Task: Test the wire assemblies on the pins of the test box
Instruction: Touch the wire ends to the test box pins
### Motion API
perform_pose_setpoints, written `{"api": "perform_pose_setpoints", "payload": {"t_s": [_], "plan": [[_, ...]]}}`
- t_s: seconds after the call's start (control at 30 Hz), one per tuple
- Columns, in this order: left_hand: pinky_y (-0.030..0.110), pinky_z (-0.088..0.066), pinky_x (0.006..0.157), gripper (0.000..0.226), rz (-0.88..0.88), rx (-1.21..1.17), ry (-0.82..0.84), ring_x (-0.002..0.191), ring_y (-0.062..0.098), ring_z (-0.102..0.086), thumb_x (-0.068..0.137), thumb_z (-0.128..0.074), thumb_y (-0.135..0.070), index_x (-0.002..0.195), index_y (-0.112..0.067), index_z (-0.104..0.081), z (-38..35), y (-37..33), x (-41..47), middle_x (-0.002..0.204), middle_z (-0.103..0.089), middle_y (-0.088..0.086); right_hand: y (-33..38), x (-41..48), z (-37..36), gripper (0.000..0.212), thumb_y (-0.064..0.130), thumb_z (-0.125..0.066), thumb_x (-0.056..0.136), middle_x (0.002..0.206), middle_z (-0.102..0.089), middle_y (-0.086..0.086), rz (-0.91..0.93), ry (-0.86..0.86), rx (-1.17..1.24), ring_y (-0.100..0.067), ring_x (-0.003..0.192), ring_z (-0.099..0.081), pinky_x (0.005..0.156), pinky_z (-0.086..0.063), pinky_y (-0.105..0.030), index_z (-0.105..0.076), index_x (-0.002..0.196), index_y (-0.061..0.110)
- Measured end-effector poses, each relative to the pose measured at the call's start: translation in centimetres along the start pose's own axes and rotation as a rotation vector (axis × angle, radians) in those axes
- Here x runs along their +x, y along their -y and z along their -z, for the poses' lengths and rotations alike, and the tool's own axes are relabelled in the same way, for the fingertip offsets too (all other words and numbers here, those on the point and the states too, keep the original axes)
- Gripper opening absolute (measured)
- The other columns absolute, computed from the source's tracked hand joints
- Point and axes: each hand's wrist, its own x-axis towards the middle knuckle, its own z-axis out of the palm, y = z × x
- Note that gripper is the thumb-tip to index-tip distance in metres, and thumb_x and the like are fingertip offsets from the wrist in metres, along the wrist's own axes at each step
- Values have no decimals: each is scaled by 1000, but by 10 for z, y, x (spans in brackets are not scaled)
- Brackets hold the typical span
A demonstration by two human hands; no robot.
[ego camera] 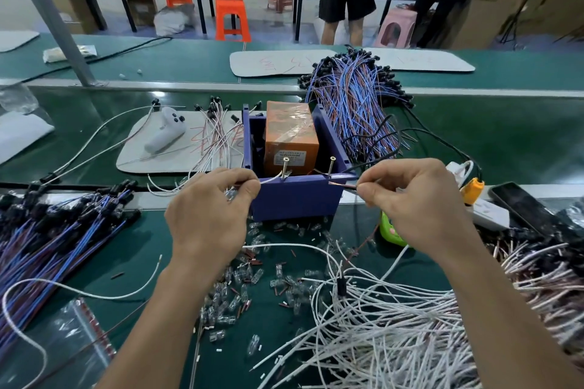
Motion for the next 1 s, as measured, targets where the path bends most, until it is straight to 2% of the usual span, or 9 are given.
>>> {"api": "perform_pose_setpoints", "payload": {"t_s": [0.2, 0.33, 0.63, 0.73, 0.87, 1.0], "plan": [[33, -38, 74, 2, 3, -42, 14, 86, 10, -58, 90, -74, -43, 90, -42, -76, -1, 1, 0, 80, -63, -32, -2, 8, -3, 19, 15, -82, 81, 60, -70, 13, -8, -13, -93, -6, 58, -65, 59, -51, -20, -76, 69, 29], [32, -38, 73, 3, 17, -79, 24, 82, 9, -57, 88, -76, -43, 90, -41, -77, -1, 0, -1, 80, -63, -34, -3, 15, -8, 17, 16, -80, 80, 59, -69, 17, -20, -21, -137, -2, 58, -66, 59, -49, -14, -76, 68, 28], [31, -36, 72, 4, 15, -75, 20, 83, 8, -57, 88, -78, -42, 91, -41, -78, 1, -4, -2, 77, -59, -37, -9, 22, -14, 15, 20, -81, 79, 58, -70, 17, -54, -9, -150, -4, 57, -67, 60, -53, -19, -76, 67, 29], [30, -36, 72, 5, 22, -77, 24, 83, 8, -56, 88, -77, -42, 93, -40, -79, 1, -7, -2, 77, -60, -32, -12, 28, -18, 13, 26, -82, 79, 57, -70, 16, -94, -16, -152, -1, 58, -68, 62, -54, -20, -76, 68, 27], [33, -42, 77, 4, 31, -72, 35, 89, 8, -60, 90, -76, -40, 93, -41, -78, 3, -10, -4, 81, -62, -31, -14, 29, -17, 15, 28, -83, 79, 56, -69, 17, -130, -53, -160, 0, 57, -68, 63, -56, -22, -75, 67, 26], [32, -42, 68, 8, 86, -96, 38, 68, 4, -57, 88, -77, -41, 82, -44, -73, 7, -6, -7, 71, -65, -30, -9, 18, -8, 12, 20, -83, 78, 59, -73, 8, -108, 110, -14, -6, 57, -69, 64, -57, -26, -77, 68, 24]]}}
